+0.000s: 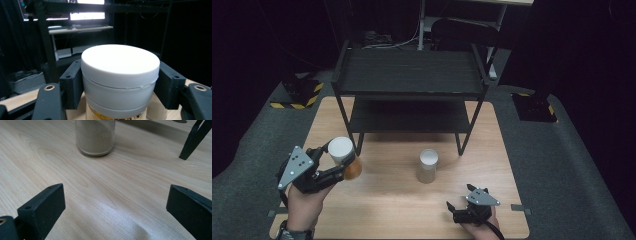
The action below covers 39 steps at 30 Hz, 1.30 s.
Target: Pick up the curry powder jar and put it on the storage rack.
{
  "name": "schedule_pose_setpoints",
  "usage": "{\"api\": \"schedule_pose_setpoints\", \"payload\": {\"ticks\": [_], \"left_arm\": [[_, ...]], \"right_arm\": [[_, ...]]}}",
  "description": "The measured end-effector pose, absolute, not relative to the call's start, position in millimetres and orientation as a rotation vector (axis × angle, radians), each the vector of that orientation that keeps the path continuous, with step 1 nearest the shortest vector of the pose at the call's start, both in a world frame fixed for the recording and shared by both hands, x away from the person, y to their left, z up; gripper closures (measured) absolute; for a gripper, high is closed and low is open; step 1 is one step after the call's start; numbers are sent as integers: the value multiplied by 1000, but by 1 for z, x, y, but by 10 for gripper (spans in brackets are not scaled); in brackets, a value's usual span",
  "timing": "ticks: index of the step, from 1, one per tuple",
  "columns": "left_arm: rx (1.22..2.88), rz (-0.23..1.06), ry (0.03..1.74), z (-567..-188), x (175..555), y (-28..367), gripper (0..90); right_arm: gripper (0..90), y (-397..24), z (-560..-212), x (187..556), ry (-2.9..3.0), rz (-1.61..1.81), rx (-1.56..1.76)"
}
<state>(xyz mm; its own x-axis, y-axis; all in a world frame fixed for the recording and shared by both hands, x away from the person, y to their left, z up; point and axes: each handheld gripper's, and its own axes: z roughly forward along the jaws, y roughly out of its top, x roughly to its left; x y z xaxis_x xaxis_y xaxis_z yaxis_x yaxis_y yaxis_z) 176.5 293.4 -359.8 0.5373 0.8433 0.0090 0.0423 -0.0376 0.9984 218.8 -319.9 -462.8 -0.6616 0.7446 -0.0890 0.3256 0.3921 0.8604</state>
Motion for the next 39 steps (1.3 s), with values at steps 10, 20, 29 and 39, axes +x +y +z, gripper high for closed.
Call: {"api": "schedule_pose_setpoints", "payload": {"ticks": [10,20,29,39], "left_arm": [[1457,750,758,-331,197,282,333],[1439,749,718,-298,216,269,334],[1414,766,700,-264,235,255,334],[1400,771,709,-235,256,245,334]], "right_arm": [[17,-321,-463,219,2188,1204,917],[17,-321,-463,219,2190,1206,921],[18,-321,-463,219,2190,1207,919],[18,-321,-463,220,2193,1205,918]]}}
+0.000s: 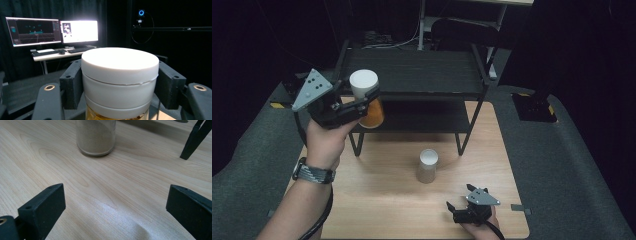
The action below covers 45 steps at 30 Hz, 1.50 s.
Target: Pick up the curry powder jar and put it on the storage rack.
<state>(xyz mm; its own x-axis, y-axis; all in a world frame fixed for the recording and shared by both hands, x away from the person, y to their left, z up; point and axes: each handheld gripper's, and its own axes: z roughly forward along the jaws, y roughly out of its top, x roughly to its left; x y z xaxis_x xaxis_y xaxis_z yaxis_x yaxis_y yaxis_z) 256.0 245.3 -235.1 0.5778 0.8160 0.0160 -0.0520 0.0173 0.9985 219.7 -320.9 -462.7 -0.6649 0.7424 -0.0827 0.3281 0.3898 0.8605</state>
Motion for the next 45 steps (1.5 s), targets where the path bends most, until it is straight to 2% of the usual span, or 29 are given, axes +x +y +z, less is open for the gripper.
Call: {"api": "schedule_pose_setpoints", "payload": {"ticks": [18,45], "left_arm": [[1376,835,765,-193,298,226,334],[1359,856,797,-195,347,193,334]], "right_arm": [[19,-323,-463,220,2193,1220,921],[23,-327,-465,220,2188,1251,917]]}}
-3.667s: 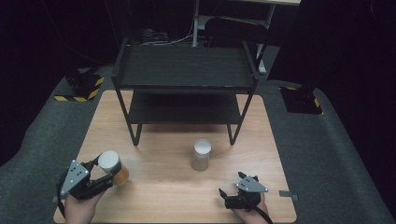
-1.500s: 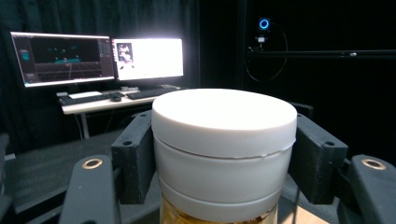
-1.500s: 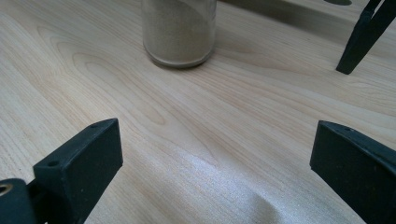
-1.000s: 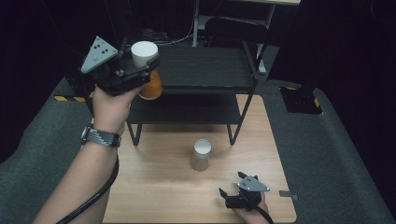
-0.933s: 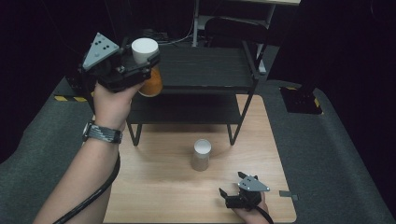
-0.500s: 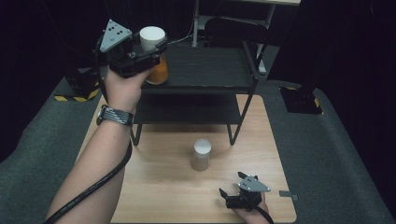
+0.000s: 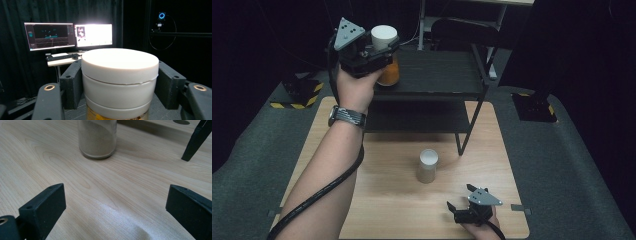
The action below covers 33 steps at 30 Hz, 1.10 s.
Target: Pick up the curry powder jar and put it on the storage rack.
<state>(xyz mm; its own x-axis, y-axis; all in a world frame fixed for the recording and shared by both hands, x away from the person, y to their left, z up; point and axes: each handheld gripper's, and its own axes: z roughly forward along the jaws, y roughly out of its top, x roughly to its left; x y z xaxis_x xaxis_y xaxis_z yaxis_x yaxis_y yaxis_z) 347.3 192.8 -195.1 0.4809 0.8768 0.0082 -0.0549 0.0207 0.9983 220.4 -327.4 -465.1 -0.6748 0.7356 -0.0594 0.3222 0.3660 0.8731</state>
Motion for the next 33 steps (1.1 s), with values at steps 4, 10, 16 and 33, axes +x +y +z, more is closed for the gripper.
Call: {"api": "schedule_pose_setpoints", "payload": {"ticks": [4,10,16,33], "left_arm": [[1360,849,802,-196,351,191,333],[1362,843,804,-197,354,189,333],[1363,841,808,-199,355,187,333],[1358,821,818,-199,356,190,327]], "right_arm": [[22,-328,-465,220,2188,1256,919],[23,-328,-466,220,2186,1259,917],[23,-328,-466,220,2186,1259,916],[22,-328,-466,220,2185,1255,915]]}}
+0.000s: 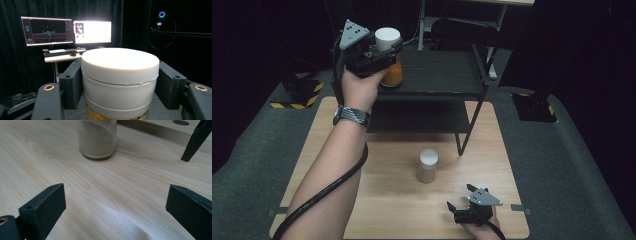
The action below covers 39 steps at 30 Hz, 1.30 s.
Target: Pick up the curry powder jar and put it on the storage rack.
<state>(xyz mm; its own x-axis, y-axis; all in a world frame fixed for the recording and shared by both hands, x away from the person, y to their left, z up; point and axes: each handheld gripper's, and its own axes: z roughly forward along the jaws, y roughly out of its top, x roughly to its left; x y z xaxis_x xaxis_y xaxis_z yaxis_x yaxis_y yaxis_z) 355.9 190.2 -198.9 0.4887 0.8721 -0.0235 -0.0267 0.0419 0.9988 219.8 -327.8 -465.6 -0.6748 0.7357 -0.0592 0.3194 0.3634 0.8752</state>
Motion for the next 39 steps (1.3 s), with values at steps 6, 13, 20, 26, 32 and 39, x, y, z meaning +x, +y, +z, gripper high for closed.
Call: {"api": "schedule_pose_setpoints", "payload": {"ticks": [6,13,20,26,32,39], "left_arm": [[1344,818,830,-201,354,190,278],[1324,841,875,-202,344,188,74],[1347,823,867,-199,335,199,4],[1372,828,848,-204,324,209,3],[1393,830,832,-217,309,219,4],[1414,803,809,-236,294,231,4]], "right_arm": [[23,-328,-466,220,2185,1258,916],[23,-328,-465,220,2186,1253,917],[23,-327,-465,219,2184,1246,914],[23,-327,-465,220,2185,1245,912],[23,-325,-465,219,2186,1236,909],[23,-324,-465,219,2186,1228,907]]}}
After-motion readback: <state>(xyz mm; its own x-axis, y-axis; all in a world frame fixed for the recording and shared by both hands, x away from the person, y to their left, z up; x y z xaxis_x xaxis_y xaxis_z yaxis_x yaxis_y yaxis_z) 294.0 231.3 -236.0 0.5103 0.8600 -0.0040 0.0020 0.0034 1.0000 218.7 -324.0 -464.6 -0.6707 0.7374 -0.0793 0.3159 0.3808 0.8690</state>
